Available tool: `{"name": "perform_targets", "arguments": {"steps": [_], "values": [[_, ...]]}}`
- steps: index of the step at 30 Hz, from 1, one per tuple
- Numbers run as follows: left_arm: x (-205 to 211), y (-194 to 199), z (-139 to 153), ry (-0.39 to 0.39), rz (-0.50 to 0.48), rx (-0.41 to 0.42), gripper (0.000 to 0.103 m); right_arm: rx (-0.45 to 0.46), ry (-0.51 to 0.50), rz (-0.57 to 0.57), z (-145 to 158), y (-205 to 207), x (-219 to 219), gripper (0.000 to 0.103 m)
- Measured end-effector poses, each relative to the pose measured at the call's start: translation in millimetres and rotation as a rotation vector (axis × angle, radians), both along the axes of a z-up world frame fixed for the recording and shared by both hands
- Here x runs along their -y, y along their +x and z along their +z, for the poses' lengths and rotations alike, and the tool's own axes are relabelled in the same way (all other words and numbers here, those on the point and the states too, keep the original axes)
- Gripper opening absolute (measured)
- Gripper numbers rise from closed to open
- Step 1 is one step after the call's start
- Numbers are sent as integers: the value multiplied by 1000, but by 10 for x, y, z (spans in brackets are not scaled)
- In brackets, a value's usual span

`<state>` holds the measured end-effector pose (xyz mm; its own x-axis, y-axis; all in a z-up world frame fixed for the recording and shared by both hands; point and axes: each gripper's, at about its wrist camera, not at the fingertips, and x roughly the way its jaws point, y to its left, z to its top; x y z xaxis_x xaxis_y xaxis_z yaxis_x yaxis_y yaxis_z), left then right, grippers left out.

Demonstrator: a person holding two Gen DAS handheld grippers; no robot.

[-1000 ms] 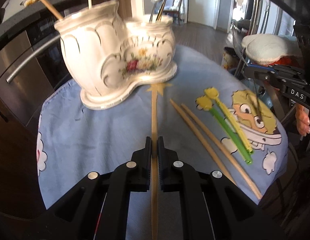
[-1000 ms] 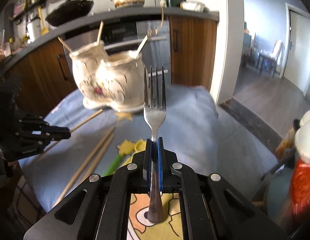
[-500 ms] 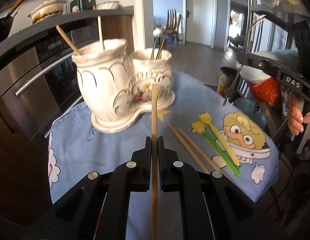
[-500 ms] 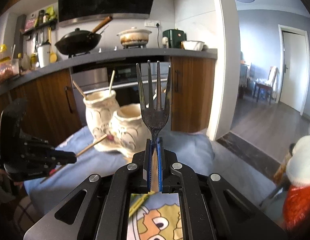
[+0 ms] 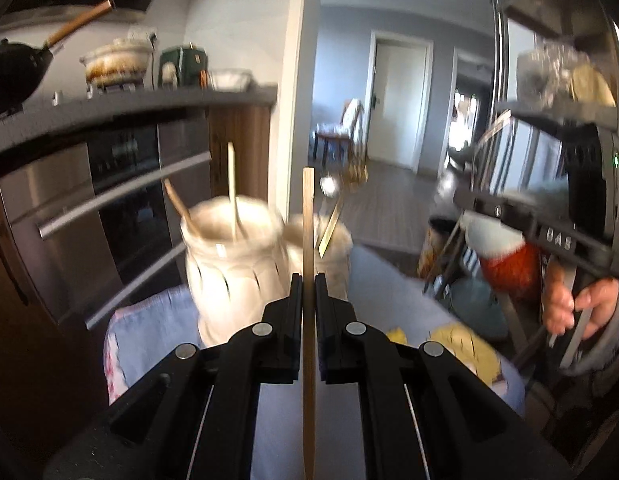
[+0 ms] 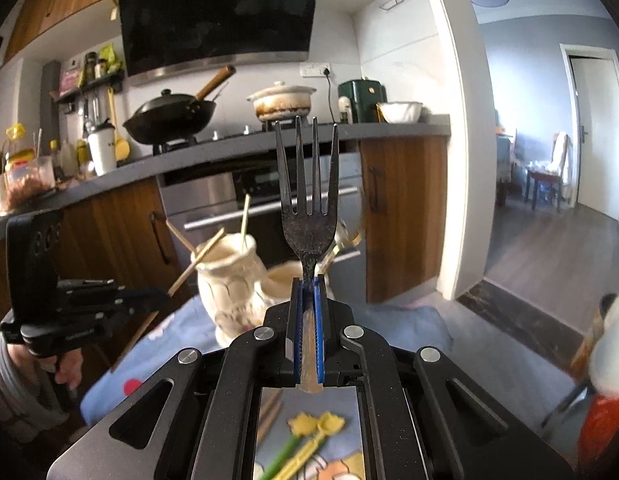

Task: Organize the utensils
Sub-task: 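Carry the chopstick and silver fork up over the utensil holder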

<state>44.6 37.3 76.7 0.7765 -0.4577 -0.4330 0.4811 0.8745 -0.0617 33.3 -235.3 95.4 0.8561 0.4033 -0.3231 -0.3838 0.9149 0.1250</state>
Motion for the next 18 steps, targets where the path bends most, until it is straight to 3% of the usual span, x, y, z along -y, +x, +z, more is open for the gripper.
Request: {"name": "perform_targets", "arguments": {"steps": [5, 11, 18], "values": [[-107, 256, 157, -75, 60, 108, 6, 30, 18, 11, 137, 141, -118, 6], [-291, 639, 163, -125, 117, 127, 6, 36, 37, 13, 204, 355, -217, 6], [-351, 983, 240, -190, 92, 140, 6, 37, 58, 0, 235, 626, -306, 6]]}}
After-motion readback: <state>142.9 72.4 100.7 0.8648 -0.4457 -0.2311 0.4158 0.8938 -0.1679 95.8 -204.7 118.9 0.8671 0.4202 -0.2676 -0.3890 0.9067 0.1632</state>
